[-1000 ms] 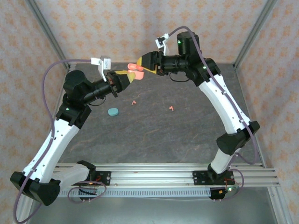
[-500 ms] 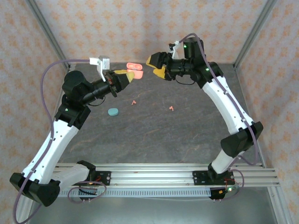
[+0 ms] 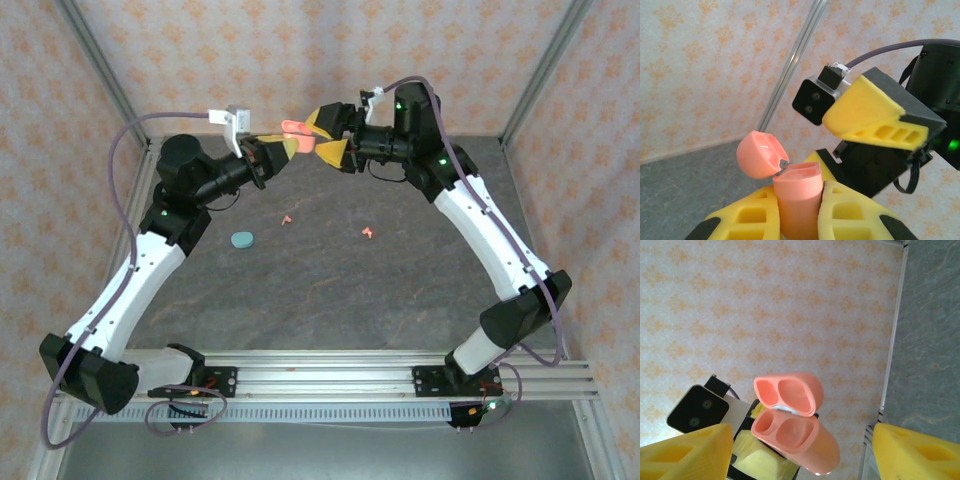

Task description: Insert wireless bluetooth earbuds into charging case

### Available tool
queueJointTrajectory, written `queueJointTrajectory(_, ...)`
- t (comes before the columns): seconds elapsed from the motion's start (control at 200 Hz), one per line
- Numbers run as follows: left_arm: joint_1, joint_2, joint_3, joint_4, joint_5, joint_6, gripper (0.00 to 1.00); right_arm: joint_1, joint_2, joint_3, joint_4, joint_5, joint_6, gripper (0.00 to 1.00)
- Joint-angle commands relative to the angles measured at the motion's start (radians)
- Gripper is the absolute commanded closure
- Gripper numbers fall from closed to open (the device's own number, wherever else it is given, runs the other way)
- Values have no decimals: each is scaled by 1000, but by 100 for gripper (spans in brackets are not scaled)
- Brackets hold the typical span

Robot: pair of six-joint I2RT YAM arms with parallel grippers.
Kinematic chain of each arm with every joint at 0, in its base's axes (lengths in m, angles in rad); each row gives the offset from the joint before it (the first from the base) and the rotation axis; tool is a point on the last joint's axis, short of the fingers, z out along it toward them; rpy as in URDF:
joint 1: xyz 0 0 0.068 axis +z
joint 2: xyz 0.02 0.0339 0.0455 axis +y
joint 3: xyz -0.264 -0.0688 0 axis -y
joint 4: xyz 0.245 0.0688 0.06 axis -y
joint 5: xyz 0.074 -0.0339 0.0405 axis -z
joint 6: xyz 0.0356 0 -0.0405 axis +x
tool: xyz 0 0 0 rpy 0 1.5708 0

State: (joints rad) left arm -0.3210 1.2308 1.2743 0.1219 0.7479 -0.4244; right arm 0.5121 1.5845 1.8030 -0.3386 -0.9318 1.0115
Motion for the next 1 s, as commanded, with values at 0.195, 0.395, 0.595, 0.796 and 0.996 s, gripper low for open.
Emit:
queueJointTrajectory(0.195,-13,49,88,106,-4,4,100,16,-4,-37,77,-2,82,28)
queueJointTrajectory(0.395,-23,63,96,88,14,12,100,17,0,-107,280,19,242,38)
queueJointTrajectory(0.595,-32,58,97,59,4,46,100,17,4,-125,354,19,307,49)
queueJointTrajectory(0.796,-37,65,100,50,4,58,100,17,2,-126,377,44,345,40)
queueJointTrajectory(0.996,-44,59,109,-26,-8,118,100,18,-3,-140,387,53,363,56)
